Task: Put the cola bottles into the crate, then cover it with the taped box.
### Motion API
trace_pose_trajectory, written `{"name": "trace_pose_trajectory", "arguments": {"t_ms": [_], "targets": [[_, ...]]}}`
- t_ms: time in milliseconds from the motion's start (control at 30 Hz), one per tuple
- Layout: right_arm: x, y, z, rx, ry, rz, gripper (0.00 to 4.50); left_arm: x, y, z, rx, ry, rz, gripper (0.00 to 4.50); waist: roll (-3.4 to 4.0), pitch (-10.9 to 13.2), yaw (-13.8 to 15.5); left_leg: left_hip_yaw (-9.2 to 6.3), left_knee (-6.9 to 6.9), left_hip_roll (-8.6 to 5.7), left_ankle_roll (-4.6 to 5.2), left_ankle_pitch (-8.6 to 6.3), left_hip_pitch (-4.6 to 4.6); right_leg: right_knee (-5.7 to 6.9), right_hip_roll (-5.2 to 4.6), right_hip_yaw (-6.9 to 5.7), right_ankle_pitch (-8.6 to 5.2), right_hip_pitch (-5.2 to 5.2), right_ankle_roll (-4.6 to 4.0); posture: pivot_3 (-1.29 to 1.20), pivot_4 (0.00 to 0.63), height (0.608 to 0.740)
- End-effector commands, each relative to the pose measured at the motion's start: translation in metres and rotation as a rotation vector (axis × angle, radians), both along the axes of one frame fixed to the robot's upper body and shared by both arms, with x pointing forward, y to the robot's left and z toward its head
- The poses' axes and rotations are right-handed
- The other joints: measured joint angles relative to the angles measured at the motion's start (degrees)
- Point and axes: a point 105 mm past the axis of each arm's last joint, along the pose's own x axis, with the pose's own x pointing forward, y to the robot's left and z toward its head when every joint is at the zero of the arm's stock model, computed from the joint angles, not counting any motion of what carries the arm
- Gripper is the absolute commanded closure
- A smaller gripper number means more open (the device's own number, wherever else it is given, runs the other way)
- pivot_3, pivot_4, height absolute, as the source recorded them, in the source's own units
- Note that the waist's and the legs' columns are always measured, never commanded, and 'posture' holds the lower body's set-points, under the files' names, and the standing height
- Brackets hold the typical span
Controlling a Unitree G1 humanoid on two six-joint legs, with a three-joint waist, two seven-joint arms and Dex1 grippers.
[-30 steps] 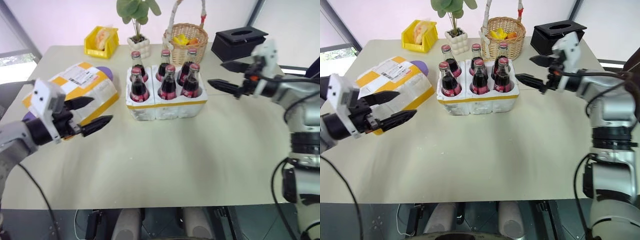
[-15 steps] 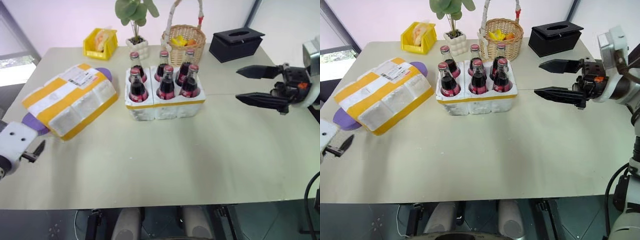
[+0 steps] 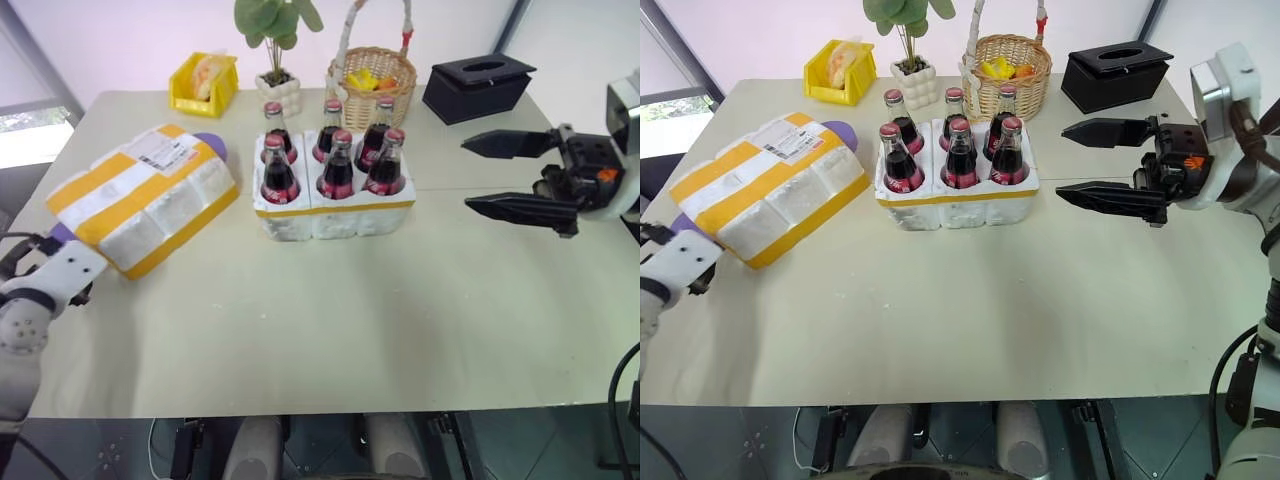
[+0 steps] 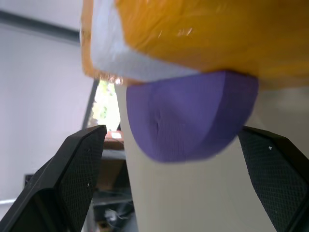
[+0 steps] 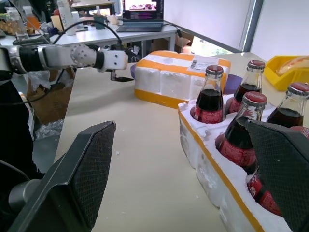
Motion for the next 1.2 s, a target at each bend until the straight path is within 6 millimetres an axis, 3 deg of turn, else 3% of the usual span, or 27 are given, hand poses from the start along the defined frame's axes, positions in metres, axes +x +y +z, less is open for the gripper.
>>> {"name": "trace_pose_trajectory", "arguments": {"t_ms": [33, 333, 433, 633, 667, 800, 1033, 1200], "targets": [[-0.009, 0.0, 0.012, 0.008, -0.061, 0.011, 0.09, 0.012, 0.0, 0.003, 0.123, 0.001, -0.03, 0.0, -0.01, -0.01, 0.16, 0.01, 0.02, 0.0, 0.0, 0.0, 0.0, 0.01, 0.0, 0.0, 0.01, 0.0, 0.01, 0.0, 0.15, 0.74], [-0.009, 0.001, 0.011, 0.015, -0.065, -0.006, 0.09, 0.025, 0.008, -0.012, 0.165, 0.013, -0.014, 0.0, -0.01, -0.01, 0.39, 0.0, 0.01, 0.0, 0.0, 0.0, 0.01, 0.02, 0.0, 0.0, 0.13, 0.01, 0.2, 0.0, 0.15, 0.74], [-0.008, 0.001, 0.01, 0.013, -0.064, -0.014, 0.0, 0.028, 0.006, -0.011, 0.159, 0.002, -0.023, 0.85, -0.02, -0.02, 0.4, 0.0, 0.04, 0.0, 0.0, 0.0, 0.01, 0.05, 0.0, 0.0, 0.14, 0.01, 0.21, 0.0, 0.15, 0.74], [-0.008, 0.002, 0.009, 0.015, -0.064, -0.021, 0.0, 0.031, 0.01, -0.001, 0.161, -0.033, -0.003, 3.68, 0.01, -0.05, 0.52, 0.0, 0.06, 0.0, 0.01, 0.01, 0.06, 0.16, 0.0, 0.01, 0.14, 0.03, 0.22, 0.0, 0.15, 0.74], [-0.008, 0.002, 0.009, 0.015, -0.064, -0.022, 0.0, 0.031, 0.01, 0.001, 0.161, -0.038, 0.0, 3.91, 0.01, -0.05, 0.49, 0.0, 0.06, -0.01, 0.01, 0.01, 0.06, 0.17, 0.0, 0.01, 0.14, 0.03, 0.22, 0.0, 0.15, 0.74], [-0.007, 0.003, 0.009, 0.018, -0.062, -0.027, 0.0, 0.032, 0.013, 0.015, 0.171, -0.065, 0.007, 3.95, 0.0, -0.06, 0.46, 0.01, 0.07, -0.01, 0.01, 0.01, 0.07, 0.2, 0.0, 0.01, 0.14, 0.03, 0.23, 0.0, 0.15, 0.74], [-0.003, -0.001, 0.009, 0.013, -0.058, -0.055, 0.0, 0.035, 0.018, 0.075, 0.224, -0.147, -0.009, 3.95, -0.02, -0.06, 0.39, 0.0, 0.07, 0.0, 0.01, 0.01, 0.07, 0.21, 0.0, 0.01, 0.14, 0.02, 0.22, 0.0, 0.15, 0.74], [0.003, -0.015, 0.003, -0.014, -0.031, -0.125, 0.0, 0.049, -0.001, 0.163, 0.277, -0.296, -0.099, 3.95, -0.17, -0.05, 0.78, -0.03, 0.12, 0.0, 0.0, 0.01, -0.06, 0.2, 0.0, -0.07, 0.13, 0.01, 0.22, 0.0, 0.15, 0.74]]}}
